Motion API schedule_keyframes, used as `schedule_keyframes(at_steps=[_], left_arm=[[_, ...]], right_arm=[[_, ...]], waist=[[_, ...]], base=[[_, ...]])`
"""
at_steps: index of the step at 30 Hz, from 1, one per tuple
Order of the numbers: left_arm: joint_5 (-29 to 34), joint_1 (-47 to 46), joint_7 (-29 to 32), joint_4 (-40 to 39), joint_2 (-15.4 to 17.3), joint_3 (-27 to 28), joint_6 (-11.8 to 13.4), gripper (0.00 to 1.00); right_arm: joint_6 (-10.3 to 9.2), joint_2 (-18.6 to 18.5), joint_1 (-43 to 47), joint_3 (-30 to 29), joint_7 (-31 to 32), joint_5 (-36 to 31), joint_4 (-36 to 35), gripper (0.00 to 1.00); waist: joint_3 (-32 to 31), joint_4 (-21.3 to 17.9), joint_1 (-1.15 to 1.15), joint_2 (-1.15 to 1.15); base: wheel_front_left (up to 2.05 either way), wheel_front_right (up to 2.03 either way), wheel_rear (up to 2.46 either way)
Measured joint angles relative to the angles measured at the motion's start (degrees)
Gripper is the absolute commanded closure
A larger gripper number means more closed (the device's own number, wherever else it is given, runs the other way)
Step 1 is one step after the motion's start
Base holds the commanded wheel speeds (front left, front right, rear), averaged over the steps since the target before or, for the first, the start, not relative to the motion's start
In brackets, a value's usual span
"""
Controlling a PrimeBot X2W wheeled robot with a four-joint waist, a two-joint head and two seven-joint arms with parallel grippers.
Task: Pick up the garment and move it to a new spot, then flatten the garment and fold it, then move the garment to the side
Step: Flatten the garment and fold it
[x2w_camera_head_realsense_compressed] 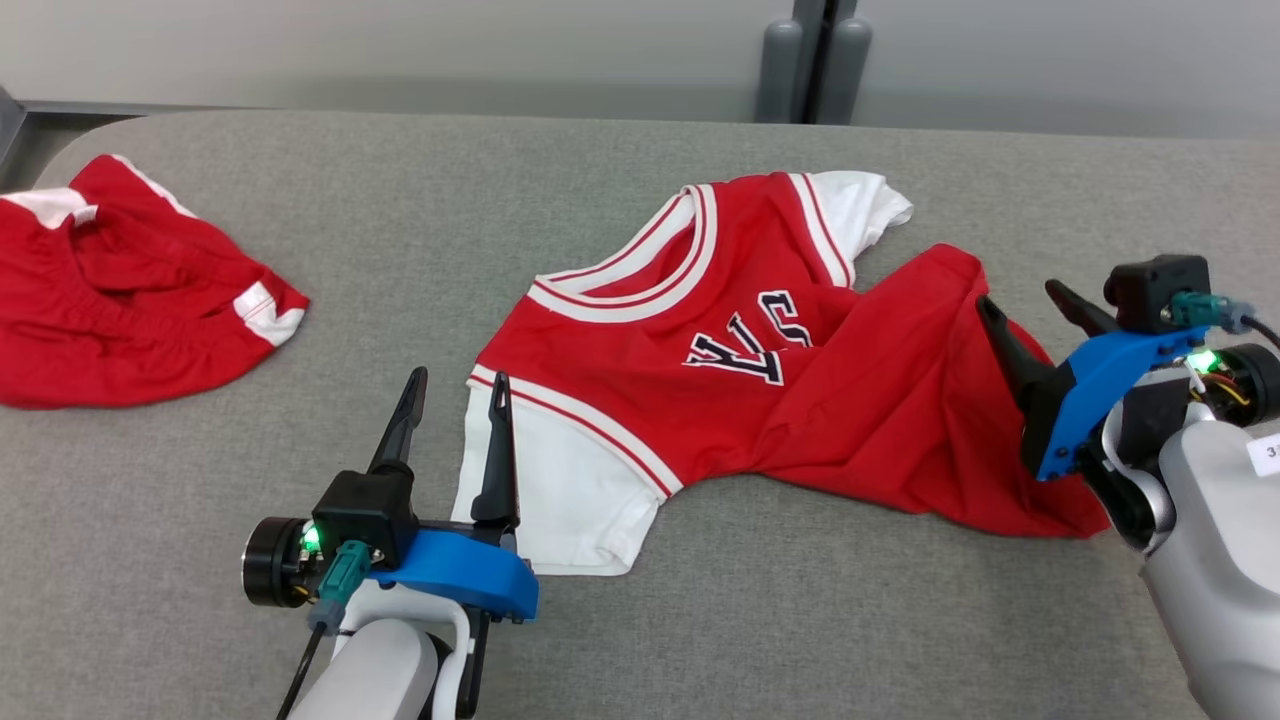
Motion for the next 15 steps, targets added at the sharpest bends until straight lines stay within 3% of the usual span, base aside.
schedule_keyframes(at_steps=[15], left_arm=[[-0.42,-1.77,-0.85,1.44,-1.83,-0.11,-0.63,0.0]], right_arm=[[0.0,2.79,-11.12,-9.23,9.2,-12.36,15.21,0.0]], waist=[[4.02,6.38,0.01,0.0]], base=[[0.0,0.0,0.0]])
